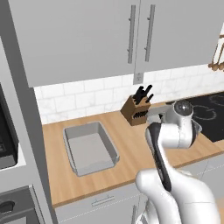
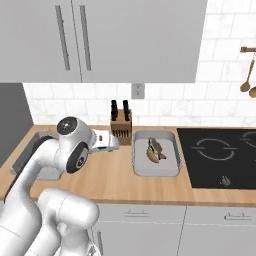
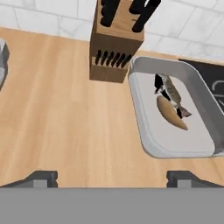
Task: Place one sweet potato and one fish in each tupperware on the nearby counter, to pack two identical lunches.
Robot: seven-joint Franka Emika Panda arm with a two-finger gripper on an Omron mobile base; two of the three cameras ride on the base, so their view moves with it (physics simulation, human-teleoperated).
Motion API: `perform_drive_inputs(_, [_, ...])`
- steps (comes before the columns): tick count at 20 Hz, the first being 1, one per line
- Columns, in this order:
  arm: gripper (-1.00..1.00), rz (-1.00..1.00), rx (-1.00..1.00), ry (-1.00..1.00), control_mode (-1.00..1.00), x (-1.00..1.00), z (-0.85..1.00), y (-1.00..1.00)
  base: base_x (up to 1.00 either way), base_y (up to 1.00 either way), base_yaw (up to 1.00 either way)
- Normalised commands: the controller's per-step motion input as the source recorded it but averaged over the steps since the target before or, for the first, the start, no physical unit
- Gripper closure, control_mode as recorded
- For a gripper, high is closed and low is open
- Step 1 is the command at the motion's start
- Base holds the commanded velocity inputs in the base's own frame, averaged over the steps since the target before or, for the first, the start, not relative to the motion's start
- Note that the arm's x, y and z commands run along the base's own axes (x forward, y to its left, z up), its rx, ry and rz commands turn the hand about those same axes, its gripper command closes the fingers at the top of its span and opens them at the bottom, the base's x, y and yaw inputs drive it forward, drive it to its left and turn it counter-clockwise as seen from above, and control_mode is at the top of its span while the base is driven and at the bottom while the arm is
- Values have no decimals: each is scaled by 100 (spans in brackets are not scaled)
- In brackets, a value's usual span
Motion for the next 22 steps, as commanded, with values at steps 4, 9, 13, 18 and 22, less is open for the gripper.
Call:
perform_drive_inputs(4, [-100, -35, 0, -2, -100, -83, 16, 77, 0, 0, 0])
perform_drive_inputs(9, [-100, -15, 4, 1, -100, -57, 21, 29, 0, 0, 0])
perform_drive_inputs(13, [-100, 13, 1, -7, -100, -59, -29, 4, 0, 0, 0])
perform_drive_inputs(18, [-100, 28, 8, -13, -100, -43, -40, -13, 0, 0, 0])
perform_drive_inputs(22, [-100, 33, 12, -22, -100, -36, -41, -27, 0, 0, 0])
